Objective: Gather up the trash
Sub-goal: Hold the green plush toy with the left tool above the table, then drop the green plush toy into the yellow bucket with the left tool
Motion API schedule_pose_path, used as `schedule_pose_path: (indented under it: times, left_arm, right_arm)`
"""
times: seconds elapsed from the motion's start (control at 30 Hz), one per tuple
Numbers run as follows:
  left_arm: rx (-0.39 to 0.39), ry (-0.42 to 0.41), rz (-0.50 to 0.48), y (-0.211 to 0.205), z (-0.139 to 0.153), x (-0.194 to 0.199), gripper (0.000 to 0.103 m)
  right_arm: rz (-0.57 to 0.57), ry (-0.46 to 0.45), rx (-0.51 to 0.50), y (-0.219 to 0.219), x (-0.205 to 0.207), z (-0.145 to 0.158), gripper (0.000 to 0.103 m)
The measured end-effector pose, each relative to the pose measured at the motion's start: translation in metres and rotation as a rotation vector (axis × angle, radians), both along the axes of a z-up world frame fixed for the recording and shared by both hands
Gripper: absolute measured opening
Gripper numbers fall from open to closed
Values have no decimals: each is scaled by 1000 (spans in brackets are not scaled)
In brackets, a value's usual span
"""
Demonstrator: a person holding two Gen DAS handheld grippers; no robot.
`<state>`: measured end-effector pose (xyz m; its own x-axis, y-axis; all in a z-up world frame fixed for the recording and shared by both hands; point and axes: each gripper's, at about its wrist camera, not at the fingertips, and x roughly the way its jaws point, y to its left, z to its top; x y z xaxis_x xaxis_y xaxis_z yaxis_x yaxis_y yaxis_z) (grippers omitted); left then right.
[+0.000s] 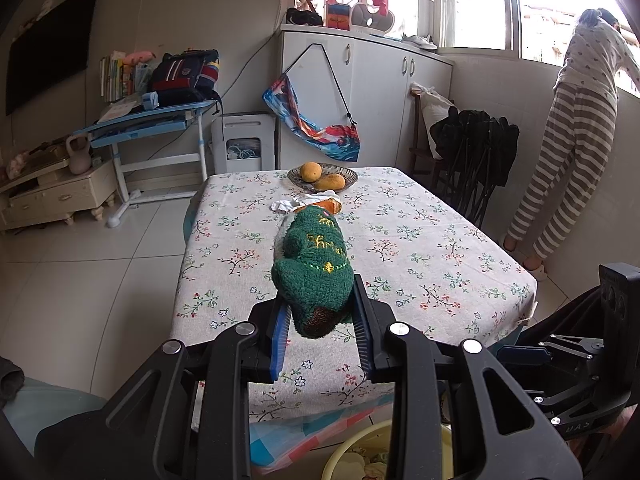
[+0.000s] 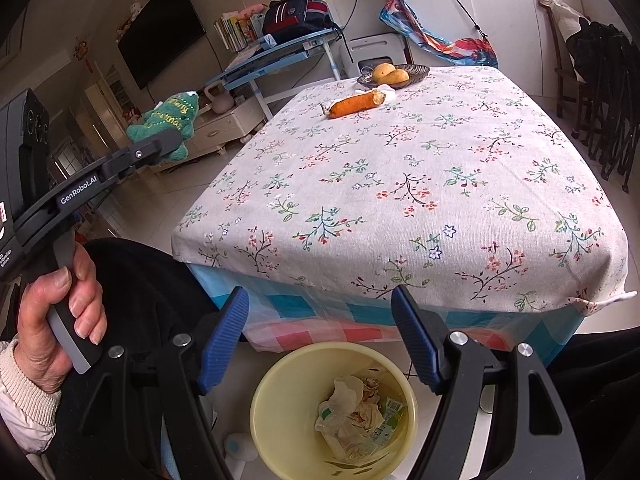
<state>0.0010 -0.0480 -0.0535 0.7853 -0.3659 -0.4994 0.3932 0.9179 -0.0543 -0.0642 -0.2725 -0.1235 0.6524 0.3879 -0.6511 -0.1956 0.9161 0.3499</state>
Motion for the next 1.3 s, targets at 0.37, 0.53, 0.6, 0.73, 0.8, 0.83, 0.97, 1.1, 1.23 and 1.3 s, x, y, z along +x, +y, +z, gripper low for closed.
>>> schedule_pose_path:
  times: [0.37,0.53,0.6,0.73,0.8,0.83,0.97,1.1,1.23,1.3]
  left_arm:
    - [-4,-1,-4,-4,1,-1,28]
    - [-4,2,-13,-11,2,-5,28]
    - [-3,4,-17,-10,2,-8,28]
    - [-4,9,-25,-12,3,-13,28]
    - [-7,15,-32,-10,2,-17,28]
    - [-8,21,-35,-11,2,-19,28]
    - [-13,38,-46,-13,1,-28,28]
    - [-2,65,-66,-14,-3,-37,28]
    - [26,94,-100,-24,-8,-46,28]
    - [46,109,-121,-29,-11,-52,28]
  right_arm:
    - [-16,-11,1,-4,-1,1,71]
    - [-27,-18,5,-5,-1,3,71]
    - [-32,-19,12,-7,-1,3,71]
    - [-43,-24,24,-10,-2,4,71]
    - [-51,-29,32,-12,-2,5,71]
    - [-54,-31,35,-13,-2,5,71]
    - [-70,-42,49,-15,-3,8,71]
    - [-87,-51,64,-18,-3,9,71]
    - [-112,-58,90,-24,-3,10,71]
    - [-125,-60,104,-27,-4,10,71]
